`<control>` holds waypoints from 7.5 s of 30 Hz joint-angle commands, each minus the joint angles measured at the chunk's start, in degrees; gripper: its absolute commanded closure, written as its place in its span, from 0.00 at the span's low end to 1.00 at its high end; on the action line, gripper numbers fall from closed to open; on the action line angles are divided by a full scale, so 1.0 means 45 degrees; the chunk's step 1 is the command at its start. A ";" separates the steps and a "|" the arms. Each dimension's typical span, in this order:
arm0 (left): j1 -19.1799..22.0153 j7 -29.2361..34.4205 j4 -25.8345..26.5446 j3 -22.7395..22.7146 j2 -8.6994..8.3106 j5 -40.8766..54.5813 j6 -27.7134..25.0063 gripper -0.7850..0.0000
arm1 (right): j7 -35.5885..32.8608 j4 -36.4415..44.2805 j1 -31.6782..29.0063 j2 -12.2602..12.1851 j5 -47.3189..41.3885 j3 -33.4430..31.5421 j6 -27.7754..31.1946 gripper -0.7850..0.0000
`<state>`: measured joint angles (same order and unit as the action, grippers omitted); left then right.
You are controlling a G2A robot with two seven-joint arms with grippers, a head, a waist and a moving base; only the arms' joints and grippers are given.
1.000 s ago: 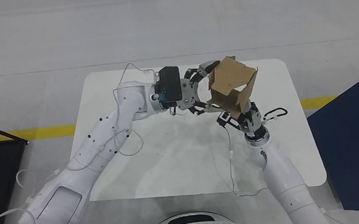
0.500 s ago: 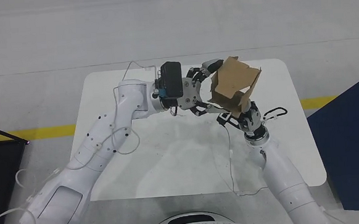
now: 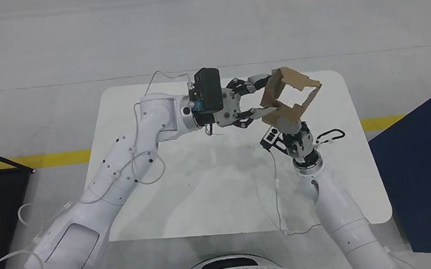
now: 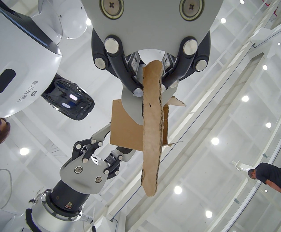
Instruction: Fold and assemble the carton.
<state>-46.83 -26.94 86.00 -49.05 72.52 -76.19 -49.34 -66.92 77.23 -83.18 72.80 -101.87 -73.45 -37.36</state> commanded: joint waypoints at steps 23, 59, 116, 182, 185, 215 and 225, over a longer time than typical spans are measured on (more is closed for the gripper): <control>-0.0381 0.2901 -0.0226 0.0094 0.0413 0.5099 0.0688 0.00 | -0.0202 0.0155 -0.0209 -0.0188 -0.0304 -0.0036 0.0202 1.00; 0.0493 0.8797 0.0316 0.0560 0.0912 1.0285 0.1630 0.33 | -0.0369 0.0191 -0.0127 -0.0464 -0.0860 -0.0008 0.0368 1.00; -0.1101 0.9481 0.1122 -0.3083 0.0580 0.9751 0.2047 0.00 | -0.0711 0.0462 0.0084 -0.0690 -0.0166 0.0331 0.1319 1.00; 0.0755 1.5905 0.2967 -0.4072 -0.0433 1.0227 0.1960 0.00 | 0.0373 0.1016 -0.0336 -0.0776 0.3634 0.0995 0.1386 1.00; 0.1387 1.6034 0.3414 -0.3855 -0.0423 1.0124 0.1961 0.00 | 0.0597 0.1140 -0.0377 -0.0779 0.3668 0.1000 0.1381 1.00; 0.5800 1.7312 0.0299 0.1252 0.0534 0.9723 0.1891 0.00 | -0.0211 0.1132 -0.0769 -0.0947 0.4237 0.0583 0.1415 1.00; 0.5735 1.7825 -0.0013 0.1642 0.0522 0.9767 0.1642 0.00 | -0.0325 0.1049 -0.0704 -0.0953 0.4075 0.0571 0.1337 1.00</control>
<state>-20.85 53.07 85.94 -41.84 74.89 -32.40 -41.82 -68.51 81.93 -86.43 68.49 -83.51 -71.01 -31.24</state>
